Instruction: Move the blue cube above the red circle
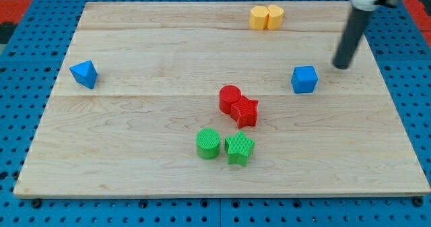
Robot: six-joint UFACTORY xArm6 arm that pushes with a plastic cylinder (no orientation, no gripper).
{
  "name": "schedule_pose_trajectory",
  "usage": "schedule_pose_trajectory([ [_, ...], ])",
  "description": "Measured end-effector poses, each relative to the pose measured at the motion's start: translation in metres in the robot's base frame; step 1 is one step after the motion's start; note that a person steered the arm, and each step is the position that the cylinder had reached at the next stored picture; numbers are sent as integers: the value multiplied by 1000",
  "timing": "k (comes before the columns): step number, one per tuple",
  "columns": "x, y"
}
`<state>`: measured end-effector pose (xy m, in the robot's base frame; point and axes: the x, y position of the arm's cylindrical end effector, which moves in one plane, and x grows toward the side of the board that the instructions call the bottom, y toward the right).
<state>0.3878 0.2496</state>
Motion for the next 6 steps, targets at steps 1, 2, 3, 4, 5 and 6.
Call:
schedule_pose_trajectory([
  [1, 12, -60],
  [2, 7, -150],
  [3, 5, -135],
  [4, 32, -72],
  [5, 43, -140],
  [6, 43, -224],
])
